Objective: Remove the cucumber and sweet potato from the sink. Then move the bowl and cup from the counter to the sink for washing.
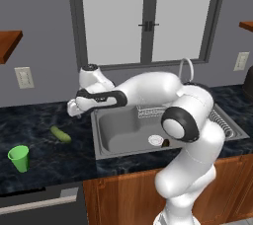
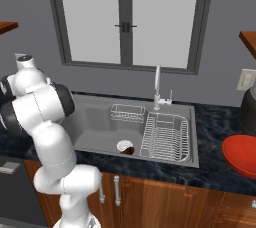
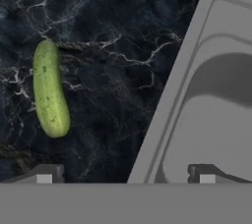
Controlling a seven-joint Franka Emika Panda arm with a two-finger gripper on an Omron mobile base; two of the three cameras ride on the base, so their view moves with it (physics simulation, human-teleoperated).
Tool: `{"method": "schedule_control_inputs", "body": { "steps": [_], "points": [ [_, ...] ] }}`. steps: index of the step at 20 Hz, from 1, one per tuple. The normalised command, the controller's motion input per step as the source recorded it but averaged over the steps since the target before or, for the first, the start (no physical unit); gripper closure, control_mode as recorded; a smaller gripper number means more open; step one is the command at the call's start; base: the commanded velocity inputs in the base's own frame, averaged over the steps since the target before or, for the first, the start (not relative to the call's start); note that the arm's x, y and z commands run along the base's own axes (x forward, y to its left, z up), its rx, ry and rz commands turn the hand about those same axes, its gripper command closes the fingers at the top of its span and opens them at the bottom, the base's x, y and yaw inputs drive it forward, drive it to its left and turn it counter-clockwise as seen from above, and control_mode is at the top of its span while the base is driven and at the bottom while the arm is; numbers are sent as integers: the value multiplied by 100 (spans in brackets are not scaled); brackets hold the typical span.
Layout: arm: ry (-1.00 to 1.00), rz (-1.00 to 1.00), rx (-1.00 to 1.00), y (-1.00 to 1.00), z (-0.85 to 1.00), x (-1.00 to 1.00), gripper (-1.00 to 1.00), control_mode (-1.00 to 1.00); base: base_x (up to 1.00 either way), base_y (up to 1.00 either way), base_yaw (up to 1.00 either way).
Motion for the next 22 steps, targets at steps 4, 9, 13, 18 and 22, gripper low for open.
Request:
{"method": "schedule_control_inputs", "body": {
  "steps": [4, 9, 13, 18, 22],
  "points": [
    [0, 0, 4, -46, 12, -10, -100, -100, 0, 0, 0],
    [0, 0, 3, -44, 9, -10, -100, -100, 0, 0, 0],
    [0, -3, 2, -41, 5, -8, -100, -100, 0, 0, 0],
    [1, -9, 1, -42, 2, -3, -100, -100, 0, 0, 0],
    [4, -12, 0, -41, 0, 0, -100, -100, 0, 0, 0]
  ]
}}
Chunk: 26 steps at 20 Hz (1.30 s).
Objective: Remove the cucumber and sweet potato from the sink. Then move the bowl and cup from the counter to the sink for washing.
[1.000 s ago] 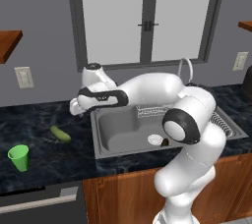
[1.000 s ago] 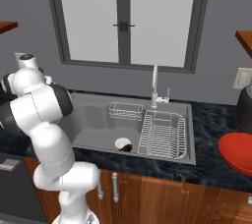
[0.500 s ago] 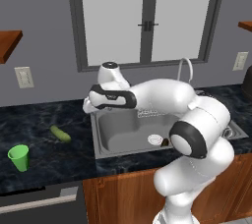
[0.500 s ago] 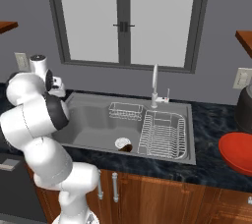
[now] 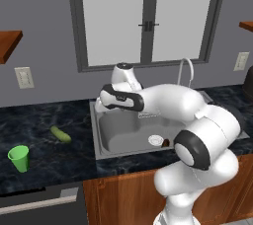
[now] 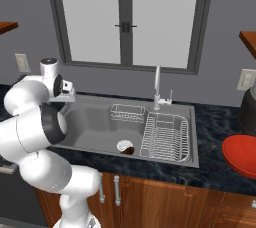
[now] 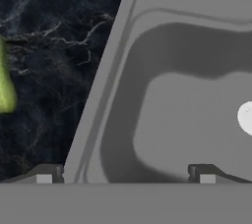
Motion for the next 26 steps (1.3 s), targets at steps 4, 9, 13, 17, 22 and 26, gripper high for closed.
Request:
{"method": "schedule_control_inputs", "body": {
  "steps": [4, 9, 13, 17, 22, 26],
  "points": [
    [5, -12, 0, -38, 0, 0, -100, -100, 0, 0, 0],
    [7, -12, 0, -38, 0, 0, -100, -100, 0, 0, 0],
    [8, -11, 0, -36, 0, 0, -100, -100, 0, 0, 0],
    [10, -10, 0, -38, 0, 0, -100, -100, 0, 0, 0],
    [12, -11, 0, -35, -1, 0, -100, -100, 0, 0, 0],
    [11, -9, 0, -28, -6, 1, -100, -100, 0, 0, 0]
  ]
}}
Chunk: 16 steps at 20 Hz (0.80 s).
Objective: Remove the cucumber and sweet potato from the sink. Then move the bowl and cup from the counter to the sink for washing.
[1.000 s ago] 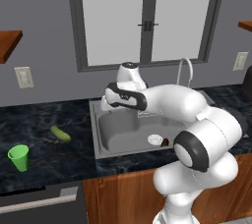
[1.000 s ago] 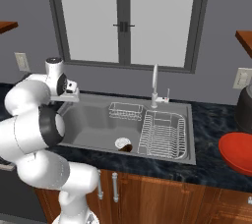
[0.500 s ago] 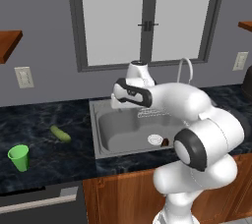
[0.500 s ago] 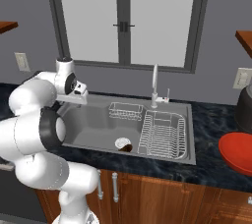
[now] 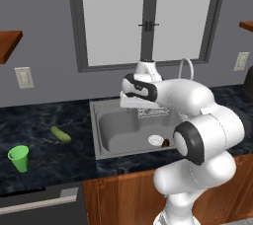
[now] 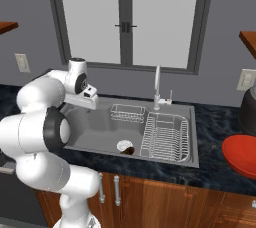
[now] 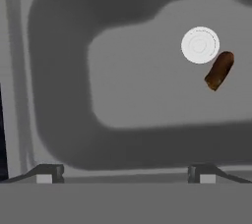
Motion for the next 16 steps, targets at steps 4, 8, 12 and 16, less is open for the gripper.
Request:
{"method": "schedule_control_inputs", "body": {
  "steps": [4, 8, 12, 16],
  "points": [
    [11, -8, 0, -31, -9, 0, -100, -100, 0, 0, 0],
    [8, -5, 0, -32, -15, 0, -100, -100, 0, 0, 0],
    [2, -7, 0, -30, -19, 0, -100, -100, 0, 0, 0],
    [0, -6, 0, -31, -19, 0, -100, -100, 0, 0, 0]
  ]
}}
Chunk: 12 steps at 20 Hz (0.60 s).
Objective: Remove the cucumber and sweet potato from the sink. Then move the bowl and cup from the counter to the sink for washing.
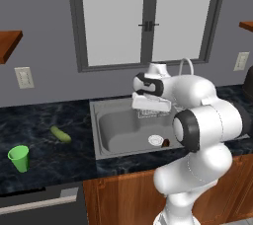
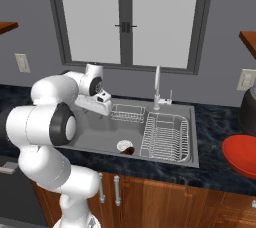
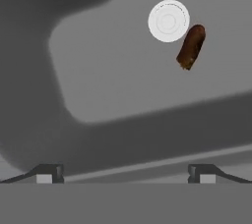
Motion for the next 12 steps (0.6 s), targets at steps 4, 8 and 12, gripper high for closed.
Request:
{"method": "schedule_control_inputs", "body": {
  "steps": [4, 8, 12],
  "points": [
    [0, -7, -1, -30, -19, 0, -100, -100, 0, 0, 0],
    [0, -9, -2, -27, -23, 0, -100, -100, 0, 0, 0],
    [0, -7, -1, -27, -23, 0, -100, -100, 0, 0, 0]
  ]
}}
